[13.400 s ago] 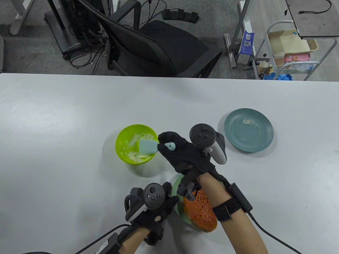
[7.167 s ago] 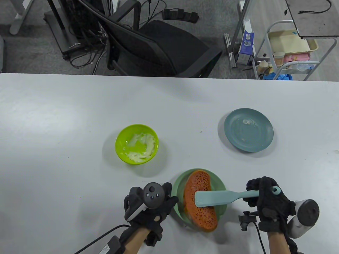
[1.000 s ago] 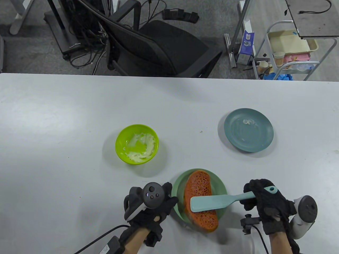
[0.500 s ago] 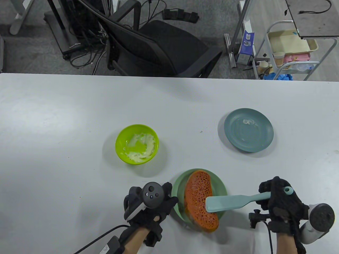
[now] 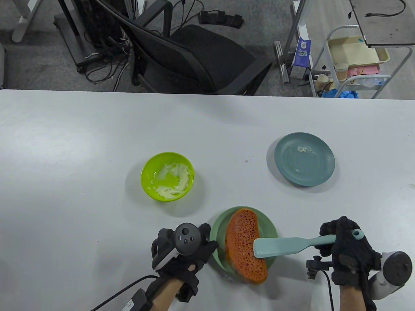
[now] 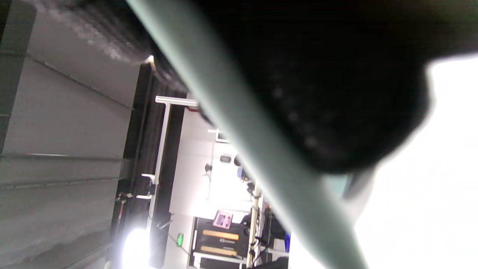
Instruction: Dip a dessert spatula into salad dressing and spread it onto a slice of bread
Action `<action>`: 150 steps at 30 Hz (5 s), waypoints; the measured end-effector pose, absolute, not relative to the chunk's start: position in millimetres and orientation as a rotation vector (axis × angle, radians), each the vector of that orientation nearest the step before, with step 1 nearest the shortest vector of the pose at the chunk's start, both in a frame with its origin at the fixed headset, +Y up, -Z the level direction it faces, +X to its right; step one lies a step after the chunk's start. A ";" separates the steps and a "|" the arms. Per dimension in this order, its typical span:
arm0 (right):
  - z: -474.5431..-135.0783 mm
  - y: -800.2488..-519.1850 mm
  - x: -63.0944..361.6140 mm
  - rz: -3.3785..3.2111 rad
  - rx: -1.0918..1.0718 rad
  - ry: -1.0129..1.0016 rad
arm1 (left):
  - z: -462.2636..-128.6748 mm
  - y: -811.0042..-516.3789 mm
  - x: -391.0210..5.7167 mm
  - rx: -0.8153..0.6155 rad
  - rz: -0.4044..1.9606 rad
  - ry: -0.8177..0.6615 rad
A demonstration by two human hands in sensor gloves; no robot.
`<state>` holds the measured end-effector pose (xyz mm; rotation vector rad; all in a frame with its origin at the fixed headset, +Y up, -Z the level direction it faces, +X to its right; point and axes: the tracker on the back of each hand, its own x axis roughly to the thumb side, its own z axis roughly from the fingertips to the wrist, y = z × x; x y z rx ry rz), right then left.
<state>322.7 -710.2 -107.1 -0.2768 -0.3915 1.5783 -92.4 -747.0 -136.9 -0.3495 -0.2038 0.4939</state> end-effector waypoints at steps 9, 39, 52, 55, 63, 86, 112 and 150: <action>-115.7 -721.9 295.4 1.571 -0.151 -0.220 | -136.7 -746.9 -92.6 -0.349 0.493 -0.204; -105.1 -707.5 321.5 1.606 -0.291 -0.478 | -136.4 -746.8 -92.7 -0.353 0.497 -0.202; -115.2 -704.0 305.3 1.401 -0.213 -0.324 | -136.1 -746.4 -93.2 -0.344 0.498 -0.210; -123.0 -693.8 293.3 1.391 -0.168 -0.243 | -135.8 -746.6 -93.1 -0.346 0.502 -0.214; -163.6 -647.7 237.8 1.563 -0.019 -0.055 | -134.5 -746.5 -92.4 -0.337 0.495 -0.220; -247.7 -628.6 76.7 2.166 0.105 0.272 | -133.7 -747.0 -92.1 -0.330 0.483 -0.218; -242.9 -605.0 68.2 2.348 0.122 0.162 | -134.5 -747.5 -91.6 -0.335 0.479 -0.210; -247.5 -616.4 67.6 2.246 0.069 0.275 | -134.6 -747.5 -91.4 -0.336 0.480 -0.210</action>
